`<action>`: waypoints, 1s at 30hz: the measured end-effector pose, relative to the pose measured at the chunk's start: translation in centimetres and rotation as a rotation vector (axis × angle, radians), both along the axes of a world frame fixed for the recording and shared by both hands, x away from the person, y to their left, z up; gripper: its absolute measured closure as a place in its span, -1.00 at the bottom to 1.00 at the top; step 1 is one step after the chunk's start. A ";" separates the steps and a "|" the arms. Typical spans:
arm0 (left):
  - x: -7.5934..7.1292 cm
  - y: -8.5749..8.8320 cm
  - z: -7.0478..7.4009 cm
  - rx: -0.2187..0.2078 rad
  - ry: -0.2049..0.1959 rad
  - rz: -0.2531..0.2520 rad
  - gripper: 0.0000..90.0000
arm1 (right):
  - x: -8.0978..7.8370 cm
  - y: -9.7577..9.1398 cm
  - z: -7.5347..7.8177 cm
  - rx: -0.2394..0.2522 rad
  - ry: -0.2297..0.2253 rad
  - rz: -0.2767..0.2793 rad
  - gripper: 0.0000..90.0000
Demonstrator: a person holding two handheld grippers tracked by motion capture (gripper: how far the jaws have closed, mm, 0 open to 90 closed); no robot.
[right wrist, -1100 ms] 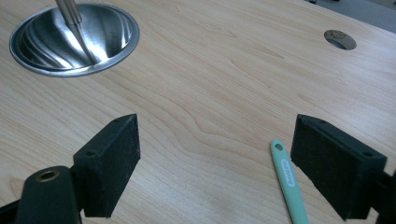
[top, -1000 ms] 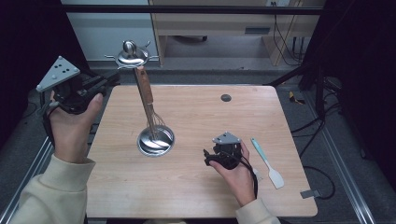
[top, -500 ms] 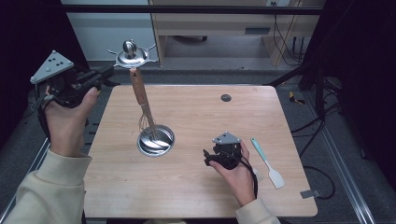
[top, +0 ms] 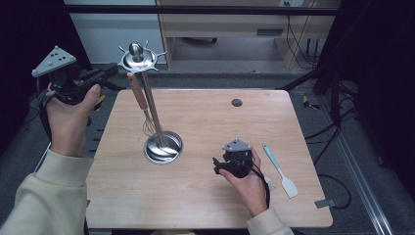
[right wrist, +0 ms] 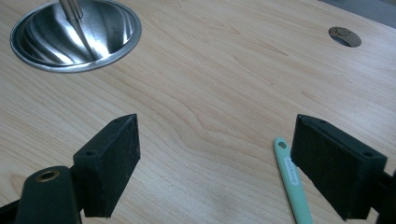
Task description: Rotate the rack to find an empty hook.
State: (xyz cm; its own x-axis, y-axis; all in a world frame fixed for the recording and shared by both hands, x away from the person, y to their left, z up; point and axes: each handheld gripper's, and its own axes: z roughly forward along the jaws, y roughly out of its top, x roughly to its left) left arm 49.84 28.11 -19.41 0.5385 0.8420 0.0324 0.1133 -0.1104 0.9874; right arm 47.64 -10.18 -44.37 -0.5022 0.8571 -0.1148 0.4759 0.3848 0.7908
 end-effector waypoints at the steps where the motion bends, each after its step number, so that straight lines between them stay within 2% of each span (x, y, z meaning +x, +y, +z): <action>1: 0.1 0.0 0.0 -0.003 0.001 -0.001 1.00 | 0.0 0.0 0.0 0.000 0.000 0.001 -0.64; 9: 1.1 0.5 -0.1 -0.012 0.016 -0.010 1.00 | 0.0 0.0 0.0 0.000 0.003 0.000 -0.64; 10: 1.3 0.5 0.0 -0.009 0.004 -0.011 1.00 | 0.0 0.0 0.0 0.000 0.002 0.000 -0.64; 11: 1.4 0.6 0.0 -0.010 0.015 -0.012 1.00 | 0.0 0.0 0.0 0.000 0.004 0.000 -0.64; 12: 1.6 0.6 0.0 -0.004 0.001 -0.014 1.00 | 0.0 0.0 0.0 0.001 0.004 0.000 -0.64; 19: 2.3 0.8 0.0 -0.001 -0.003 -0.029 1.00 | 0.0 0.0 -0.1 0.001 0.005 0.000 -0.64; 25: 1.9 0.9 -0.1 0.000 -0.006 -0.025 1.00 | -0.1 -0.1 0.1 0.003 0.004 0.000 -0.64; 30: 1.0 1.5 -0.6 0.003 -0.010 -0.019 1.00 | -0.1 -0.3 0.8 0.010 -0.006 0.002 -0.59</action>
State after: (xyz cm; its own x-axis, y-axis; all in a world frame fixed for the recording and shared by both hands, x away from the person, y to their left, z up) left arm 50.83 29.61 -20.00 0.5540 0.8315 0.0408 0.1010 -0.1158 0.9881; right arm 47.57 -10.44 -43.59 -0.5031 0.8573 -0.1092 0.4704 0.3776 0.7976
